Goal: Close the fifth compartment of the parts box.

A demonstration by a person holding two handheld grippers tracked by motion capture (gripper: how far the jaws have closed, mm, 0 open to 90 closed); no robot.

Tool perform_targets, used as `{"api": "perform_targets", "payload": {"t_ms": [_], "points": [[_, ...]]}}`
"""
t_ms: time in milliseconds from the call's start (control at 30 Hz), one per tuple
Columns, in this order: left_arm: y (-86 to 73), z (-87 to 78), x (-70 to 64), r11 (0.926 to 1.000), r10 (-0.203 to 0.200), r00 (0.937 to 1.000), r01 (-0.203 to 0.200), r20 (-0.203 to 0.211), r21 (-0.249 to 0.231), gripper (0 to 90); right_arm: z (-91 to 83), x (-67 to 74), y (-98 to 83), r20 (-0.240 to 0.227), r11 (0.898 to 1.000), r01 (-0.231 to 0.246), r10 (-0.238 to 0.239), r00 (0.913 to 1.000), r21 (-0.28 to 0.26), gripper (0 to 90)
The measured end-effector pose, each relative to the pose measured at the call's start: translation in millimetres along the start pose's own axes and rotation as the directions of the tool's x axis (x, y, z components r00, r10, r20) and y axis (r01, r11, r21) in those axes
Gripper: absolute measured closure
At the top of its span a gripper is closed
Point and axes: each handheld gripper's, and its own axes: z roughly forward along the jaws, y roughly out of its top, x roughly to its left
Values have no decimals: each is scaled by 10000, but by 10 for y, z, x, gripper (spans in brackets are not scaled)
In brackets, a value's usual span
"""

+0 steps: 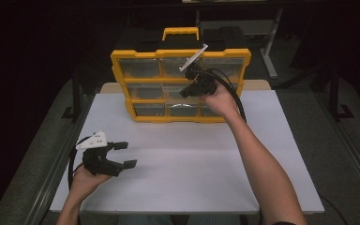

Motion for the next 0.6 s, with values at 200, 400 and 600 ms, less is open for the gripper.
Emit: {"api": "perform_targets", "payload": {"t_ms": [200, 400, 600], "points": [[0, -7, 3, 10000, 30, 10000, -30, -23, -2, 175, 15, -14, 5, 41, 9997, -249, 248, 9997, 70, 889], [-2, -8, 7, 10000, 45, 10000, -45, -13, 1, 175, 48, -22, 14, 322, 10000, 32, -32, 9995, 11, 889], [-6, -21, 8, 10000, -46, 10000, 46, -55, -7, 175, 68, -21, 25, 431, 9999, -106, 108, 9990, -63, 889]]}}
